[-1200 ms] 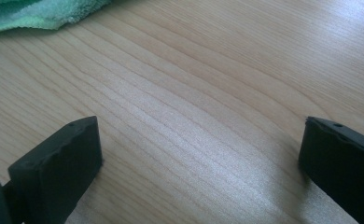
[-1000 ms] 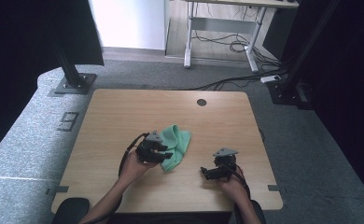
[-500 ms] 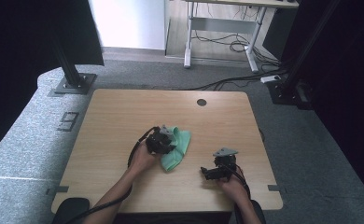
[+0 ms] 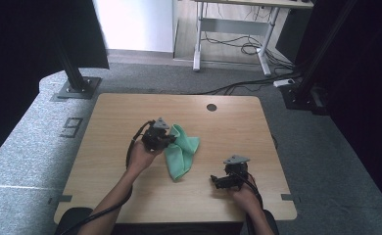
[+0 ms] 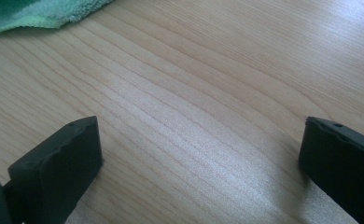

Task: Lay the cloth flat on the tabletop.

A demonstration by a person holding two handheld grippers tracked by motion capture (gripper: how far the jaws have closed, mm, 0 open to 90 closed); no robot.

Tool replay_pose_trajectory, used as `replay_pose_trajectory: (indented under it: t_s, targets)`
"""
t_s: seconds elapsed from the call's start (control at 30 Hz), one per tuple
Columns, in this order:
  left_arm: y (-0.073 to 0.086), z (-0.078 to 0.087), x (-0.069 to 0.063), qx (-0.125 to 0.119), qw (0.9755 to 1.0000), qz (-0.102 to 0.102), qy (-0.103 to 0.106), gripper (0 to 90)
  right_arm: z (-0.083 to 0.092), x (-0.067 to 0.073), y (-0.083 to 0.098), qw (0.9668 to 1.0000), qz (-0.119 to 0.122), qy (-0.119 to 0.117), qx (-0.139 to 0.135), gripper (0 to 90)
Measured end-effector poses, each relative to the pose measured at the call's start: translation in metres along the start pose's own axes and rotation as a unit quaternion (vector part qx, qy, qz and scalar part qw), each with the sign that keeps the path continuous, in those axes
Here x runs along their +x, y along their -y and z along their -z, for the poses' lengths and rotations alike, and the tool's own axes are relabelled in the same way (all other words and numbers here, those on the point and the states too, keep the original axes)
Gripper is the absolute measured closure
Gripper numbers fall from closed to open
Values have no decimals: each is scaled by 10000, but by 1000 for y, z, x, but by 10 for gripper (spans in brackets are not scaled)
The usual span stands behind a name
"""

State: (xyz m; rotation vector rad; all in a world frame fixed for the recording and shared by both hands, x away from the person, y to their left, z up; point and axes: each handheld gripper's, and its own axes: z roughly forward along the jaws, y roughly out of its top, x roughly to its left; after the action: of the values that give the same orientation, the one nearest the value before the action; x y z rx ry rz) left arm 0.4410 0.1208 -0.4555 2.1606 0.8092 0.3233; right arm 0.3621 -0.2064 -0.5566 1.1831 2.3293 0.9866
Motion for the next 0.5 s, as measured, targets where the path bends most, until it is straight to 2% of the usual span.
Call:
replay_pose_trajectory:
  t_s: [0.07, 0.2, 0.33, 0.5]
  targets:
    - [1, 10, 7, -76, 9999, 98, -93, 844, 0, 0, 0, 10000, -11, -1, 6, 0]
    - [15, 27, 28, -134, 9987, 408, -279, 844, 0, 0, 0, 10000, -7, 0, 4, 0]
    - [37, 36, 44, -29, 9969, 648, -446, 844, 0, 0, 0, 10000, -5, -1, 4, 0]
    - [68, 41, 56, 167, 9942, 871, -603, 836, 0, 0, 0, 10000, -23, -2, 12, 0]
